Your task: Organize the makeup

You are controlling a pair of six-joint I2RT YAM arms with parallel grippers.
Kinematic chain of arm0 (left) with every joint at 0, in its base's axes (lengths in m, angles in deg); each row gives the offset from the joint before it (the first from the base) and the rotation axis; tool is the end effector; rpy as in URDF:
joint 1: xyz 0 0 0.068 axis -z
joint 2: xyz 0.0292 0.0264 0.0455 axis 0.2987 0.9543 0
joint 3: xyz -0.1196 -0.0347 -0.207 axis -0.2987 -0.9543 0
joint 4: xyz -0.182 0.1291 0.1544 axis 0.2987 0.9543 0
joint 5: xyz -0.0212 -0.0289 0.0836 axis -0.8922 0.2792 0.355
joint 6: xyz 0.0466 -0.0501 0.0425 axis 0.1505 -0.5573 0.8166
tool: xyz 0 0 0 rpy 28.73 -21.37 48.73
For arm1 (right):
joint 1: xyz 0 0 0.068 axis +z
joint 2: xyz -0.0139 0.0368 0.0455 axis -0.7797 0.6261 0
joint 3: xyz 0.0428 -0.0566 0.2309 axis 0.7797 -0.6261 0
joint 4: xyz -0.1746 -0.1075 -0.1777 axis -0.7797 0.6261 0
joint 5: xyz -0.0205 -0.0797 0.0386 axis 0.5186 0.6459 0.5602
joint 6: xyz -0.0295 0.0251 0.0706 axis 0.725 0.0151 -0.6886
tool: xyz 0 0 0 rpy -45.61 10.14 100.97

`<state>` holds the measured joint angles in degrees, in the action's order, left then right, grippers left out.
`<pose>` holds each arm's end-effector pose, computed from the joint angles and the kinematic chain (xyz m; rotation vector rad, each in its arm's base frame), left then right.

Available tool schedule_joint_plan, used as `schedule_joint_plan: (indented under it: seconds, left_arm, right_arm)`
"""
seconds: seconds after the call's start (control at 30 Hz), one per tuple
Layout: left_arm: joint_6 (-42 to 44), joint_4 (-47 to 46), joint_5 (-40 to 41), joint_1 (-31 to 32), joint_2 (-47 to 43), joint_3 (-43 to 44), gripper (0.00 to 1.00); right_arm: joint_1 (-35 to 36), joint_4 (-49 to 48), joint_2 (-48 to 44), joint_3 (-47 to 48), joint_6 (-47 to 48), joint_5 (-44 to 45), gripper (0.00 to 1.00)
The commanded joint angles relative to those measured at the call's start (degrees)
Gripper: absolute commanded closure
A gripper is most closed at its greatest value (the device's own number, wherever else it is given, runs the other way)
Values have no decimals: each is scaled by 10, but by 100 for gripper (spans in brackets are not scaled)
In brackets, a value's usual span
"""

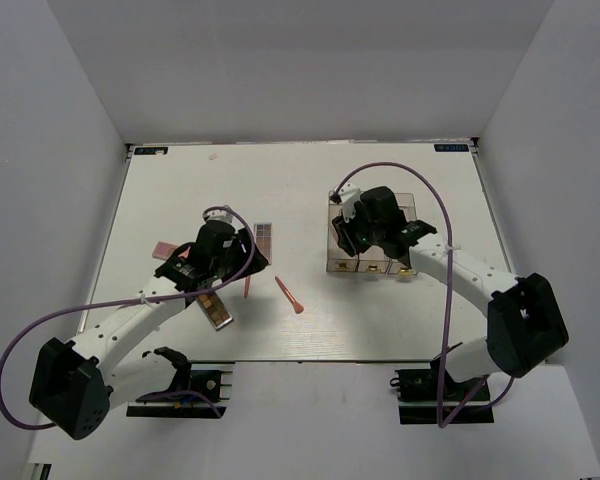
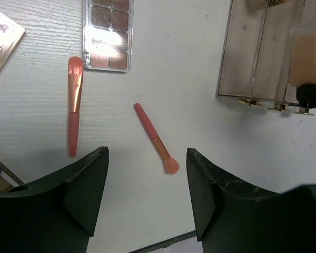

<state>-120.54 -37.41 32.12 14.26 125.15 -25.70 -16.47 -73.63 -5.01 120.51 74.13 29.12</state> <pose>0.2351 -0.1406 0.1859 -0.2748 2.4018 -0.5717 0.2878 0.2066 0.2022 -0.8821 2.0488 0.3327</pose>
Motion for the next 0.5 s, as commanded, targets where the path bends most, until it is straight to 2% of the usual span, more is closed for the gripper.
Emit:
schedule_joint_plan:
  seconds: [0.0,0.23,0.3,0.4,0.47]
  left_arm:
    - [-9,3,7,3,-13,-6,30]
    - [-6,15,6,3,8,4,28]
    - [-1,23,11,3,21,10,27]
    - [13,26,20,3,45,22,26]
    - [24,26,26,3,60,36,25]
  right_arm:
    - [-9,-42,20,29,2,20,100]
    - [-25,-53,75,52,5,21,100]
    - [-29,-47,93,65,9,16,93]
    - [-34,-37,110,76,11,6,71]
    - [-35,-34,116,83,13,2,65]
